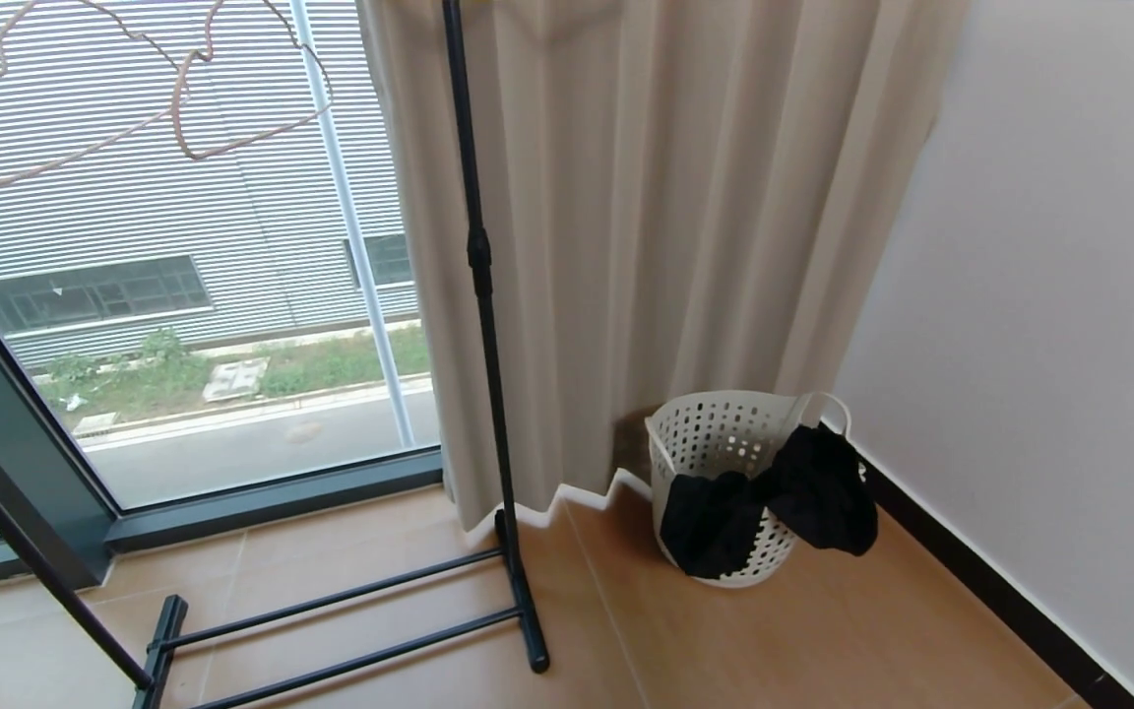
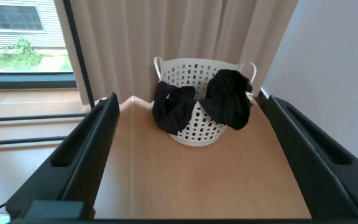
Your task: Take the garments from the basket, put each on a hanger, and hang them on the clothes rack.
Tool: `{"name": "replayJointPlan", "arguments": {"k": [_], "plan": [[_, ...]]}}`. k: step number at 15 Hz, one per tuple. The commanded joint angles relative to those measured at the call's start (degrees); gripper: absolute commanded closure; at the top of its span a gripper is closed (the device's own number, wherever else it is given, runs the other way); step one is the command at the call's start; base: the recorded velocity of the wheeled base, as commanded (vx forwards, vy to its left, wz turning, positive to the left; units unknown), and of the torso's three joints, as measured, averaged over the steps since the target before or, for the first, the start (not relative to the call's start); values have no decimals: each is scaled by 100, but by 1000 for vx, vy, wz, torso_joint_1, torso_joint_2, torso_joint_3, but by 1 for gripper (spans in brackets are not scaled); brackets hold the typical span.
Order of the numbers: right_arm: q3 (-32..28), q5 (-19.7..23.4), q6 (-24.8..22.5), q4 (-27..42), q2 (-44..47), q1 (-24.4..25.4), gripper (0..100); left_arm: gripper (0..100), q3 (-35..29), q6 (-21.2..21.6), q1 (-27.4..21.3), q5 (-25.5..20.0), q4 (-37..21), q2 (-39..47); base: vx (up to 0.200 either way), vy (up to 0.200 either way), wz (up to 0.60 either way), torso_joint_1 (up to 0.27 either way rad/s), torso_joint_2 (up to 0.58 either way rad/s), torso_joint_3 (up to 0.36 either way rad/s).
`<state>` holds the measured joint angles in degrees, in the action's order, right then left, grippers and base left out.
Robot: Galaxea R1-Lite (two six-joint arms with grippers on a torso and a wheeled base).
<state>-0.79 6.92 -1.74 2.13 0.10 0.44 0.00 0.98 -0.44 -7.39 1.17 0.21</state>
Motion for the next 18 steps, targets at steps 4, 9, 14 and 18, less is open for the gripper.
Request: {"name": "replayJointPlan", "arguments": {"k": [4,9,14,18], "plan": [[0,2,-1,-2,-1,0,0,0,0,-1,0,0,-3,-3,200,-200,0,2,4,5],[0,2,-1,6,-1,0,0,0,0,-1,-9,0,-3,-3,200,-200,0,3,5,0],[-9,2,-1,6,-1,0,0,0,0,-1,0,0,-3,-3,200,-200,0,5,4,4],[0,2,-1,-2,-1,0,0,0,0,-10,0,0,6,-3,100,-100,0,1,0,2]]}}
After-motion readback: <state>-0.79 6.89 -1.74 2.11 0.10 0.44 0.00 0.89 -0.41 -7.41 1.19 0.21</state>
